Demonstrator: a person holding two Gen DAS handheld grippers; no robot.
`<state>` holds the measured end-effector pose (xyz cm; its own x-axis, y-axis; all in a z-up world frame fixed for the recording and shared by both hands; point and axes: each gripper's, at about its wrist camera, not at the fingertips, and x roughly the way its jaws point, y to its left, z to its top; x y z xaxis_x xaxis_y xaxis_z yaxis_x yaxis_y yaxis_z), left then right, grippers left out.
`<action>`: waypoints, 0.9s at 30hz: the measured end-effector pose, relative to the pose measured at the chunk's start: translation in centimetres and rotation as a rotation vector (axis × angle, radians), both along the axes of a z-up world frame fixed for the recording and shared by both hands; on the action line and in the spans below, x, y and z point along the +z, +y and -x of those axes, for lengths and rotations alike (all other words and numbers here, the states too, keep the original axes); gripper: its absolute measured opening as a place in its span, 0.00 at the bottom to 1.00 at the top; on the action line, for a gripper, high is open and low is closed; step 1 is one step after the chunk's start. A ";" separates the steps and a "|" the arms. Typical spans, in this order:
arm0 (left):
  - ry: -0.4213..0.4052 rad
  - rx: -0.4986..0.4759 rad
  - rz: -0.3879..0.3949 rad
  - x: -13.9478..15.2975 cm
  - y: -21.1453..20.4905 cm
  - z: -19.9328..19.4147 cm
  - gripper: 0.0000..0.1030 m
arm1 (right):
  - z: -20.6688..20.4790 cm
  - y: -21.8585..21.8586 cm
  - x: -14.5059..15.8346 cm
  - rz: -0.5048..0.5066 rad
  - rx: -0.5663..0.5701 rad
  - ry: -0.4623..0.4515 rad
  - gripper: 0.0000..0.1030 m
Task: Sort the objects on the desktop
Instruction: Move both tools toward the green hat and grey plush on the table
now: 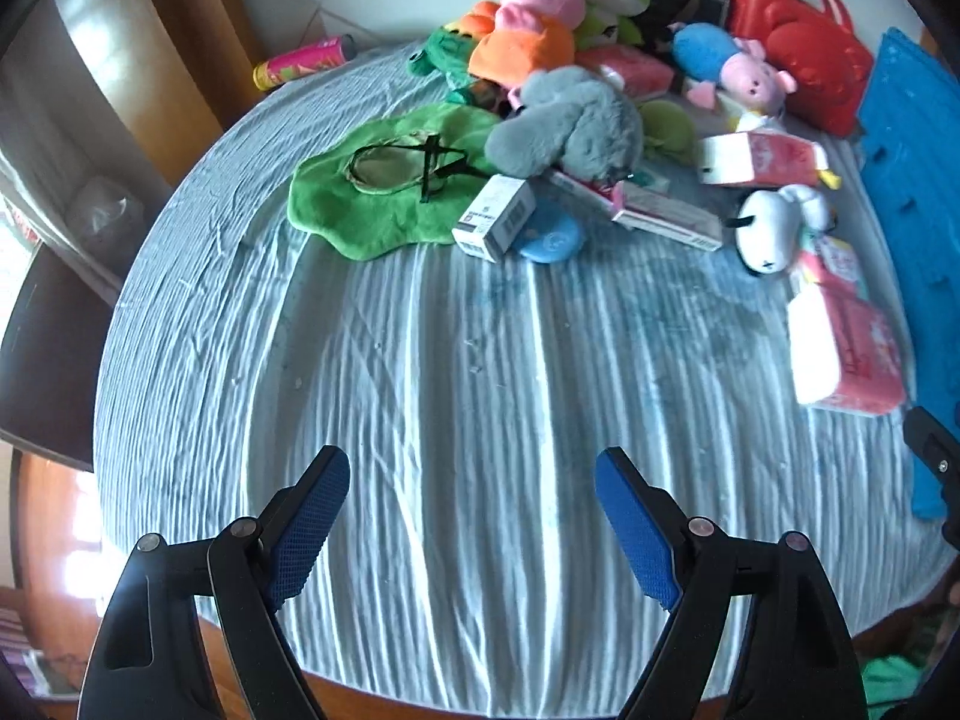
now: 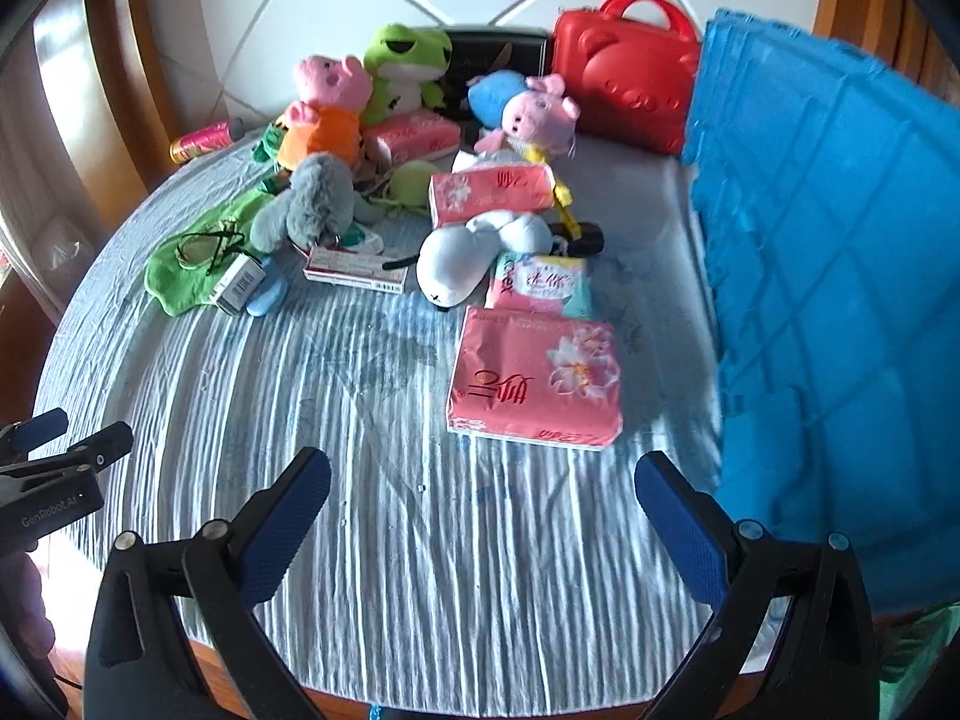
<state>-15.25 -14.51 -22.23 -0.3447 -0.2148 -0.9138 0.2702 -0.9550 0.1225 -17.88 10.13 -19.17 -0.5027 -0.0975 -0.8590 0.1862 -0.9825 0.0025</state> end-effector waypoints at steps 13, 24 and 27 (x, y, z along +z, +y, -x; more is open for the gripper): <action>-0.045 0.197 -0.013 -2.2 -7.7 5.2 0.82 | 11.9 -7.3 -3.8 0.044 0.180 -0.086 1.00; -0.012 0.151 0.017 -1.9 -15.1 12.8 0.82 | 18.3 -15.6 -2.5 0.034 0.195 -0.047 1.00; -0.009 0.119 -0.005 -2.2 -16.6 15.4 0.82 | 20.5 -17.5 -2.5 0.024 0.172 -0.041 1.00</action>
